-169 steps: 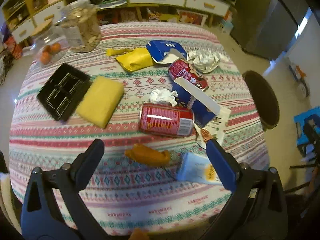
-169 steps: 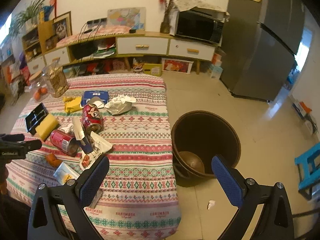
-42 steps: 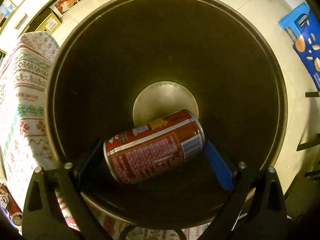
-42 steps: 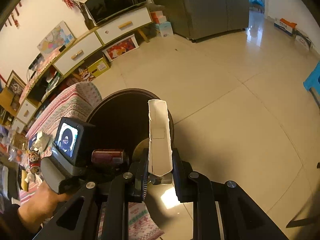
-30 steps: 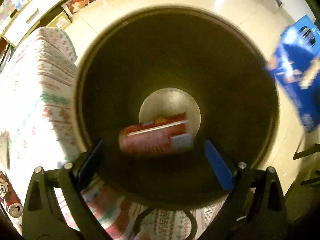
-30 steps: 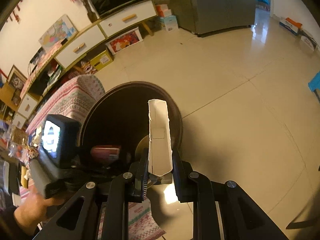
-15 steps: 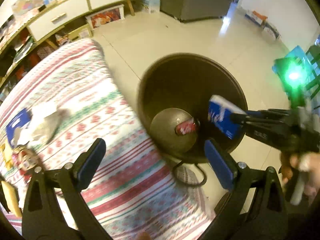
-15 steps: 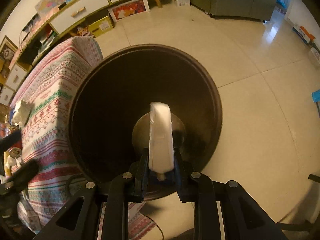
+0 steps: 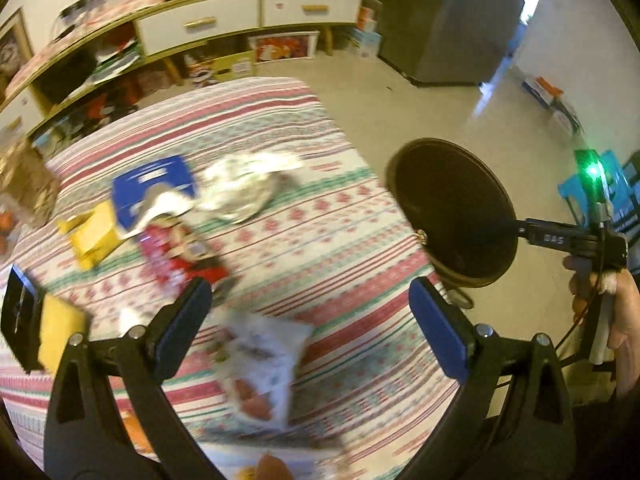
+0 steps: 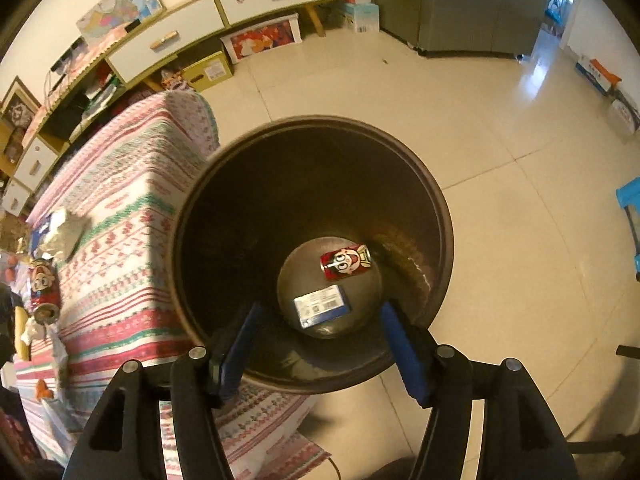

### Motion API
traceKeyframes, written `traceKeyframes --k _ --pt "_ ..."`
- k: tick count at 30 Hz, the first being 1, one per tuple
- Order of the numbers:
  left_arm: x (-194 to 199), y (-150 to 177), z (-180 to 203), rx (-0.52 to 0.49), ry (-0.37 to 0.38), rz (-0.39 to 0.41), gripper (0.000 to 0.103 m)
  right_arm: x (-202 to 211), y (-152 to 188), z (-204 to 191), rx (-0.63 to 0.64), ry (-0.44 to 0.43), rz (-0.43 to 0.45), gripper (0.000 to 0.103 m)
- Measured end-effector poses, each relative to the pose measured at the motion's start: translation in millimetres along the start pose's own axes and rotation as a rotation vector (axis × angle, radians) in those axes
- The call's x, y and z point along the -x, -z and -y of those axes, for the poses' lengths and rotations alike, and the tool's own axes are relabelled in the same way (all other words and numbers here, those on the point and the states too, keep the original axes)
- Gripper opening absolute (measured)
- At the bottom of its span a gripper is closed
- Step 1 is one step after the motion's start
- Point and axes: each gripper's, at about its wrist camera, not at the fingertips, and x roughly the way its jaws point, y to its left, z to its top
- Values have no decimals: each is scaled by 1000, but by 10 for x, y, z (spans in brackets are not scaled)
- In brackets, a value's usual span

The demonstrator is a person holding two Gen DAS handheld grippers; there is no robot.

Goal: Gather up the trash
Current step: 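Move both tools back over the table toward the remaining items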

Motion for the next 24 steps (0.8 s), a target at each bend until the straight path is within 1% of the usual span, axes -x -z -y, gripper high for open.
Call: traceKeyframes --k 7,12,14,17,20,24 --pt "247 248 -573 78 -24 42 99 317 71 -268 34 -35 67 70" --pt "364 399 -897 125 -35 45 99 507 188 -496 70 -48 113 75" --pt "386 463 -1023 150 -33 37 100 554 216 -589 87 -47 123 78" --pt "396 585 -1224 184 -39 13 100 630 289 -746 116 -56 140 81" --pt "422 707 -1420 199 -67 0 100 685 374 -923 148 -73 150 82" --pt "466 873 -1671 228 -100 -18 100 706 507 -1244 202 -134 133 82"
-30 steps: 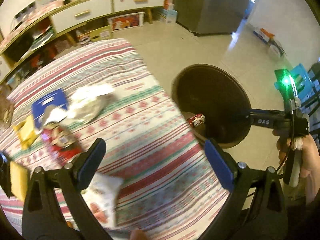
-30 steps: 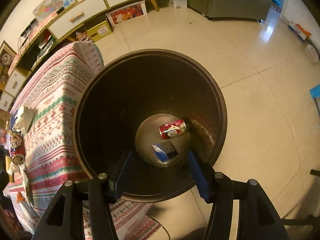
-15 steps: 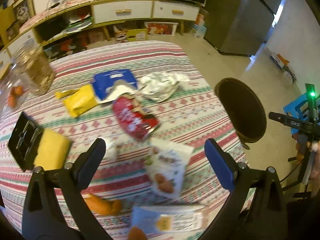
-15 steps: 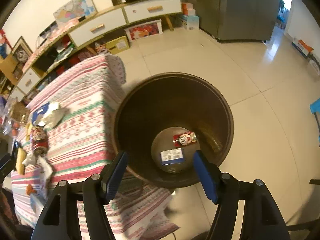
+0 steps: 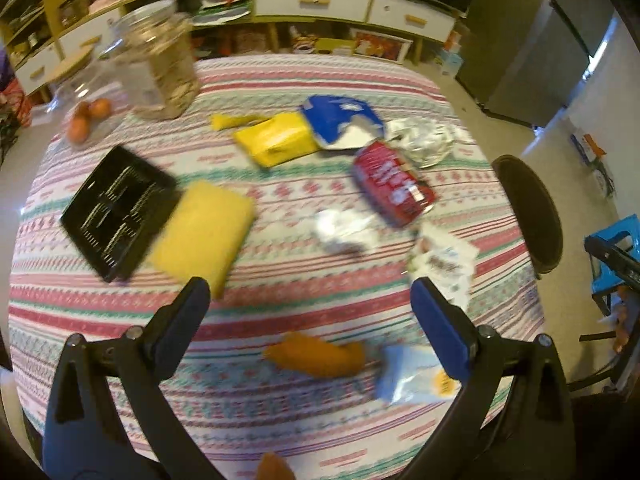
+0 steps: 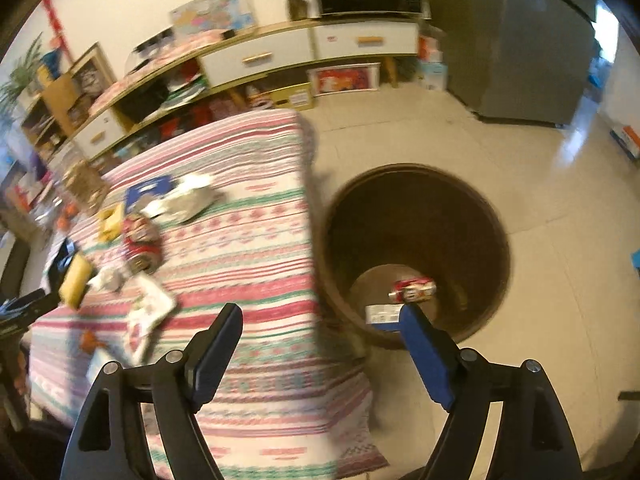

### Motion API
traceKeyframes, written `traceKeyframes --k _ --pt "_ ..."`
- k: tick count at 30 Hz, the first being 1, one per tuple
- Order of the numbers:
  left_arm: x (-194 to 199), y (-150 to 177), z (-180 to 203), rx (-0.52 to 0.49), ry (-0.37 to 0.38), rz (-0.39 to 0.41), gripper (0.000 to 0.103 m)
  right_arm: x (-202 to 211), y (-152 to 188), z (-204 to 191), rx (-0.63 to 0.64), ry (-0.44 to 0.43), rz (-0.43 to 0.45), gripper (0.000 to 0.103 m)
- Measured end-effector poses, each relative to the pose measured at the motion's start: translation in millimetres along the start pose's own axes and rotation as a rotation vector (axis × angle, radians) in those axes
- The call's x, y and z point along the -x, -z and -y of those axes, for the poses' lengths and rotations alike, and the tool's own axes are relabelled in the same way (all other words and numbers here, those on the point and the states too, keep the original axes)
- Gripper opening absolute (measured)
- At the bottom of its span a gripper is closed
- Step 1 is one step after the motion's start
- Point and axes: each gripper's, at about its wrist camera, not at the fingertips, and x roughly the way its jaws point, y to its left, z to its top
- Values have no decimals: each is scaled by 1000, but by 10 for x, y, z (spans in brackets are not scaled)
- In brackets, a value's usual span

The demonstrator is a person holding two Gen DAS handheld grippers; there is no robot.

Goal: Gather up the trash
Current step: 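Move both tools back over the table toward the remaining items, then grasp the black plastic tray with the left tool while the right tool grasps the milk carton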

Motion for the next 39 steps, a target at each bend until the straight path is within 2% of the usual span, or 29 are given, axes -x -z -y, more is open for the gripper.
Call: traceKeyframes --k 4,9,13,18,24,33,34,37,39 --pt "22 134 -215 30 -15 -19 100 -22 117 -374 89 -53 -19 82" --pt "25 301 -438 47 -35 -48 100 -129 340 -997 280 -128 -83 82" --pt "11 367 -665 90 -64 -65 100 -202 512 -1391 374 -190 -135 82" --pt "31 395 -892 153 -77 -69 100 -311 687 -1753 487 -221 -182 82" --pt "20 385 -999 171 -90 -86 100 -542 781 -1952 522 -240 -265 82" --pt "-29 276 -1102 106 -125 -102 100 -809 876 -2093 554 -210 -334 82" --pt "-49 259 -1138 105 -129 -109 100 -820 882 -2094 558 -205 -337 80" --pt "-93 210 -1260 130 -127 -115 100 -862 923 -2109 585 -195 -353 64" --pt "-121 170 -1348 149 -119 -112 100 -845 930 -2125 597 -198 -351 59"
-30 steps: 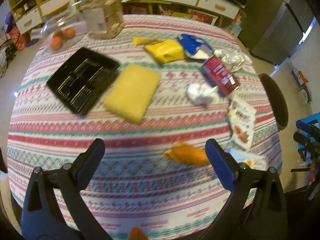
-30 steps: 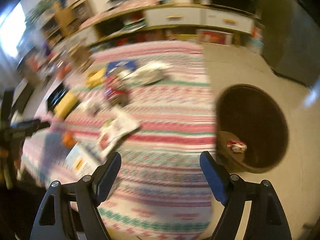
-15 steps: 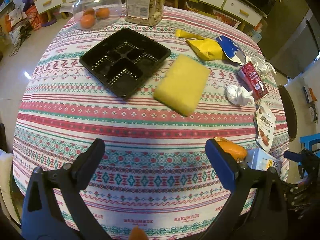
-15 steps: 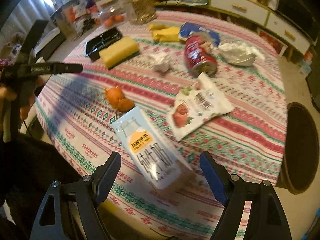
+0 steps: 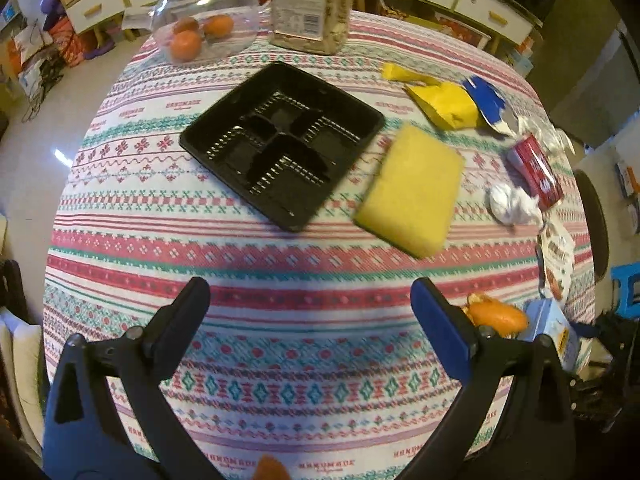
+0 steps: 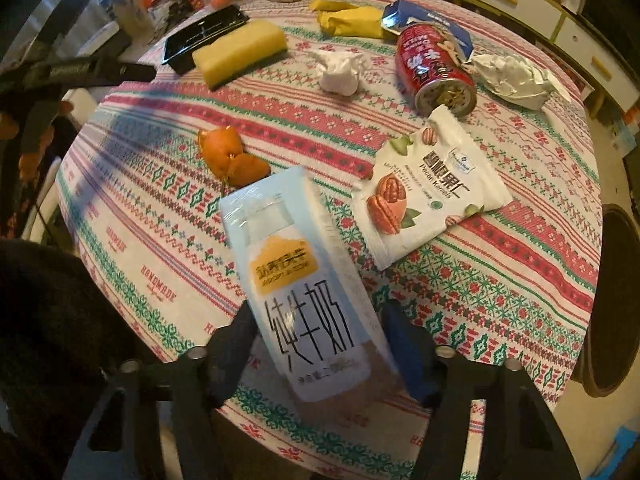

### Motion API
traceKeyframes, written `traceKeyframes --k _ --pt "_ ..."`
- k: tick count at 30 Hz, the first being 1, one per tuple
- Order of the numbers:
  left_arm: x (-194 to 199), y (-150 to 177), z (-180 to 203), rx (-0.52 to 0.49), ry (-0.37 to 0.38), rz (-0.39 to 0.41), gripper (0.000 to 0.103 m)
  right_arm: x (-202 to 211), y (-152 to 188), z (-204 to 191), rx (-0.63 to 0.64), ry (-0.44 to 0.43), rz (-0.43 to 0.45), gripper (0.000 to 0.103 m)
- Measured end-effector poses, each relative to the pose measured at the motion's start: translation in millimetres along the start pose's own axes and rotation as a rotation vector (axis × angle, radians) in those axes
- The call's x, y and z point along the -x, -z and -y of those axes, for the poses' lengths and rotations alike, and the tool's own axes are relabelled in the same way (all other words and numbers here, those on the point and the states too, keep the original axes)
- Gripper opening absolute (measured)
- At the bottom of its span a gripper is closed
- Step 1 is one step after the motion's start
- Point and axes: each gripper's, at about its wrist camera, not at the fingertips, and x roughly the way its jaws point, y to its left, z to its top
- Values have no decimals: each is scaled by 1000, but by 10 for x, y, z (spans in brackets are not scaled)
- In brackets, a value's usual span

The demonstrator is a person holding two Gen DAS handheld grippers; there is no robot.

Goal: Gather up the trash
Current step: 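Grasp the black plastic tray with the left tool while the right tool grasps the milk carton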

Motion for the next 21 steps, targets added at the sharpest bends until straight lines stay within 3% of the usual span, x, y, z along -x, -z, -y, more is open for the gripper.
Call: traceKeyframes --k 7,13,21 --pt "-58 -193 -126 -8 19 53 100 279 -39 55 -5 15 80 52" --pt "-165 -323 -40 -156 -8 126 97 544 -100 352 -87 13 157 52" --pt "-424 -444 -123 -246 -33 104 87 818 -80 608 -162 -3 222 52"
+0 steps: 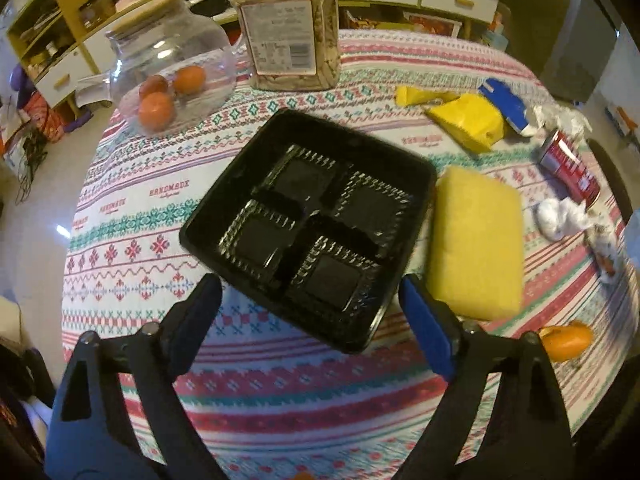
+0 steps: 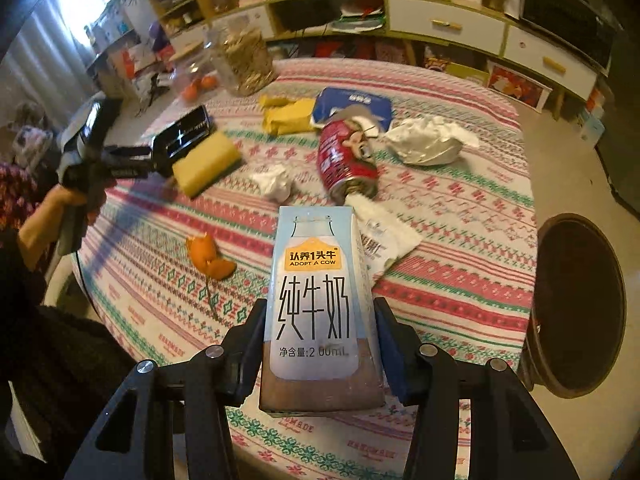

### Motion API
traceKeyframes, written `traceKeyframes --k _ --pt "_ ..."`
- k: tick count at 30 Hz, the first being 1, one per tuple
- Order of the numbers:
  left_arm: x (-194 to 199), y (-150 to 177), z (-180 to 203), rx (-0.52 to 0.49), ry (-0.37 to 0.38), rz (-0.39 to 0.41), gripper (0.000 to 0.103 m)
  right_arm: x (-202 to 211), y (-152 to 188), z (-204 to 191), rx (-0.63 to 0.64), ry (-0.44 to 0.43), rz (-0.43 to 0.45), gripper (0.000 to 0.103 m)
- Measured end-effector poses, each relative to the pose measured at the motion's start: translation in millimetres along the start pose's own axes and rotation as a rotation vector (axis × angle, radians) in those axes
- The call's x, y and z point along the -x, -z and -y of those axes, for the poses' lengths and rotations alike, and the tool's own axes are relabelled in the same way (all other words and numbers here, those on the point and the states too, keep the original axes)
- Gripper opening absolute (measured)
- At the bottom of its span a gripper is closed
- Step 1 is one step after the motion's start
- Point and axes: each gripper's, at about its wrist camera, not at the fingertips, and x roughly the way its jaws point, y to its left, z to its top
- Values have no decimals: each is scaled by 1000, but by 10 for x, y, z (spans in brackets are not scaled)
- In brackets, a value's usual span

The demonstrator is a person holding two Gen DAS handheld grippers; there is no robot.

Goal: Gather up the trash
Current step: 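Grasp the black plastic tray with the left tool while the right tool grasps the milk carton, then carry the tray and carton to the bin and open the left tool over it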

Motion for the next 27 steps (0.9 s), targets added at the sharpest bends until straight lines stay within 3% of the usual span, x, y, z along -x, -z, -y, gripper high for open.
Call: traceKeyframes --k 4,10,19,25,26,27 --pt "-77 -16 52 -53 -16 -13 82 14 9 62 -22 -2 0 52" --pt "48 -128 213 -150 -70 52 82 23 47 120 -36 -6 -3 52" --pt "-99 -205 274 -241 -129 42 82 31 78 236 -75 -16 -9 52" --pt "-172 -278 266 -208 -42 19 82 12 101 339 -107 -19 -19 52" --pt "-206 -279 257 -195 -22 5 78 8 102 356 -112 -17 -20 52" --pt "-242 -272 251 -182 7 -10 67 7 101 373 -116 -15 -20 52"
